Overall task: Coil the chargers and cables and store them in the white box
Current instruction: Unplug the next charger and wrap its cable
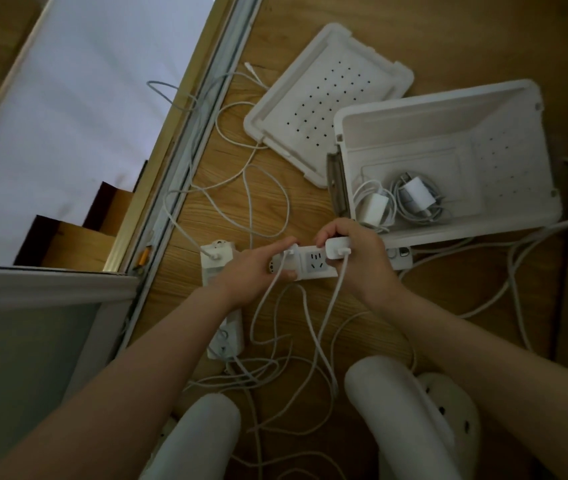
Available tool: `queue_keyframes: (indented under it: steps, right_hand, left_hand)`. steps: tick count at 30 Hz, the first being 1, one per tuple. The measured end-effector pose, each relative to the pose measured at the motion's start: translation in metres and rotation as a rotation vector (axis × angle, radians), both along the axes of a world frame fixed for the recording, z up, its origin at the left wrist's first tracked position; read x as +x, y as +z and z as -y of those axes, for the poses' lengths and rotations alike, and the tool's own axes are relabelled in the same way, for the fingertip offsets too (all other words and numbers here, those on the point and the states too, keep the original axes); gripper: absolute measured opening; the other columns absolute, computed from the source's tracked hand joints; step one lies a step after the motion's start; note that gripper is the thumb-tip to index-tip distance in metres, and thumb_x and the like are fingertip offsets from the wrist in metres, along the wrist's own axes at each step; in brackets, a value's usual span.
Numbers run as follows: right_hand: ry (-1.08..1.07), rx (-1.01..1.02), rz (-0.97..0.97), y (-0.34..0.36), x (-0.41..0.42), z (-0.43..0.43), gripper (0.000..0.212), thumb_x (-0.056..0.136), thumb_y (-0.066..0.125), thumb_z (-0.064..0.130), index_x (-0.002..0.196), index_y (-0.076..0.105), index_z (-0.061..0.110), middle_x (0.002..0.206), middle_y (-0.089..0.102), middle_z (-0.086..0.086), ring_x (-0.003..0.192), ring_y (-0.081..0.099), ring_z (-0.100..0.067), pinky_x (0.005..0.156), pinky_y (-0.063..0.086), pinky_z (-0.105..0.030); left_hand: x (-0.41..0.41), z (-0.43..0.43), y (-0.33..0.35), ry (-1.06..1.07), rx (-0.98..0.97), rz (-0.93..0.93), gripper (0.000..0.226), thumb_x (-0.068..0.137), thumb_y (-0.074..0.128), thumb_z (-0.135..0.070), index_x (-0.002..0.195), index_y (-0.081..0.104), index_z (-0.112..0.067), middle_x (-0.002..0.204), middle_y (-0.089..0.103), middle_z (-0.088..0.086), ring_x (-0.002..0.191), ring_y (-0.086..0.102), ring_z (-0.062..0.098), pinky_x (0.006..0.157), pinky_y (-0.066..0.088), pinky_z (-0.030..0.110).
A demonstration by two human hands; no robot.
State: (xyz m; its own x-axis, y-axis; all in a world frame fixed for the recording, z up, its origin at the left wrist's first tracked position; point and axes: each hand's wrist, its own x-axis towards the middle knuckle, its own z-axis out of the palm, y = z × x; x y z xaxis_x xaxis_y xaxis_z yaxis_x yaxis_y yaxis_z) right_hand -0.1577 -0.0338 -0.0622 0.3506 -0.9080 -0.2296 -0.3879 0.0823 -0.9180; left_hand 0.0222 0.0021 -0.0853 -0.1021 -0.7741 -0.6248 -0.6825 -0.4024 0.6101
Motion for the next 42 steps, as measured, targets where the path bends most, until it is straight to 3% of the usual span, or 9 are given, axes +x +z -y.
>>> queue_keyframes:
  steps: [6, 11, 16, 23, 27, 30, 35, 38, 42]
  right_hand:
    - [0.027, -0.096, -0.031, 0.05, -0.013, 0.011, 0.06, 0.063, 0.048, -0.027, 0.077, 0.055, 0.031, 0.089, 0.062, 0.002, 0.087, 0.056, -0.014, 0.076, 0.048, -0.028]
    - [0.146, -0.266, -0.067, 0.104, -0.015, 0.013, 0.047, 0.068, 0.048, -0.026, 0.094, 0.065, 0.009, 0.101, 0.063, -0.006, 0.098, 0.057, -0.016, 0.087, 0.043, -0.016]
    - [0.188, -0.411, -0.043, 0.161, -0.005, 0.008, 0.034, 0.073, 0.061, -0.015, 0.098, 0.066, 0.008, 0.1, 0.064, -0.01, 0.093, 0.059, -0.022, 0.081, 0.049, -0.03]
    - [0.401, -0.499, -0.213, 0.234, -0.003, -0.012, 0.061, 0.084, 0.051, -0.012, 0.134, 0.042, 0.023, 0.146, 0.035, 0.0, 0.133, 0.014, 0.002, 0.094, 0.011, 0.007]
    - [0.426, -0.484, -0.219, 0.272, -0.004, -0.029, 0.053, 0.091, 0.047, 0.002, 0.14, 0.032, 0.012, 0.143, 0.036, -0.007, 0.129, 0.033, -0.015, 0.091, 0.021, 0.001]
    - [0.088, -0.355, -0.061, 0.288, 0.005, -0.043, 0.045, 0.095, 0.041, 0.005, 0.138, 0.031, 0.012, 0.134, 0.039, 0.001, 0.125, 0.039, -0.011, 0.099, 0.032, -0.015]
    - [0.352, 0.174, 0.104, 0.315, 0.015, -0.078, 0.048, 0.099, 0.018, 0.043, 0.095, 0.061, 0.023, 0.078, 0.065, 0.002, 0.065, 0.063, -0.004, 0.056, 0.049, -0.009]
    - [0.577, -0.022, 0.044, 0.318, 0.019, -0.1, 0.039, 0.099, 0.021, 0.041, 0.086, 0.058, 0.046, 0.065, 0.06, 0.015, 0.059, 0.052, 0.005, 0.059, 0.045, -0.013]
    - [0.625, -0.195, -0.187, 0.303, 0.007, -0.112, 0.042, 0.097, 0.038, 0.039, 0.068, 0.061, 0.02, 0.053, 0.047, 0.008, 0.043, 0.04, -0.002, 0.052, 0.032, -0.022]
  left_hand:
    - [-0.01, 0.005, 0.013, 0.062, 0.032, 0.047, 0.057, 0.088, 0.059, -0.007, 0.14, 0.041, -0.021, 0.145, 0.042, 0.006, 0.132, 0.04, 0.023, 0.106, 0.034, 0.033]
    - [-0.027, 0.017, 0.09, 0.5, -0.221, 0.019, 0.024, 0.092, 0.045, -0.005, 0.108, 0.062, -0.01, 0.105, 0.058, 0.005, 0.091, 0.051, 0.016, 0.073, 0.041, 0.026]
    - [-0.055, 0.008, 0.186, 0.474, -0.003, -0.434, 0.044, 0.099, 0.029, -0.041, 0.086, 0.061, -0.014, 0.078, 0.063, 0.001, 0.072, 0.053, 0.016, 0.069, 0.04, 0.028]
    - [-0.057, -0.014, 0.27, 0.564, 0.048, -0.859, 0.046, 0.101, 0.026, -0.042, 0.117, 0.058, -0.012, 0.065, 0.062, -0.003, 0.053, 0.056, 0.006, 0.049, 0.042, 0.02]
    - [-0.058, -0.033, 0.295, 0.619, -0.023, -0.808, 0.046, 0.101, 0.032, -0.039, 0.128, 0.052, -0.008, 0.089, 0.056, 0.009, 0.071, 0.049, 0.015, 0.063, 0.041, 0.026]
    - [-0.054, -0.046, 0.318, 0.737, -0.05, -0.962, 0.04, 0.102, 0.029, -0.031, 0.13, 0.045, -0.006, 0.096, 0.057, 0.014, 0.075, 0.053, 0.018, 0.076, 0.05, 0.034]
    - [-0.034, -0.067, 0.351, 0.923, -0.027, -1.12, 0.046, 0.098, 0.036, -0.039, 0.125, 0.044, -0.003, 0.069, 0.056, 0.006, 0.05, 0.045, 0.009, 0.048, 0.043, 0.02]
    - [-0.022, -0.082, 0.362, 0.869, 0.017, -1.101, 0.049, 0.092, 0.042, -0.05, 0.108, 0.05, -0.005, 0.067, 0.052, 0.002, 0.036, 0.031, 0.005, 0.036, 0.021, 0.014]
    - [-0.012, -0.105, 0.377, 0.576, 0.019, -1.012, 0.045, 0.081, 0.046, -0.05, 0.09, 0.057, -0.007, 0.063, 0.049, 0.002, 0.031, 0.023, 0.003, 0.038, 0.008, 0.018]
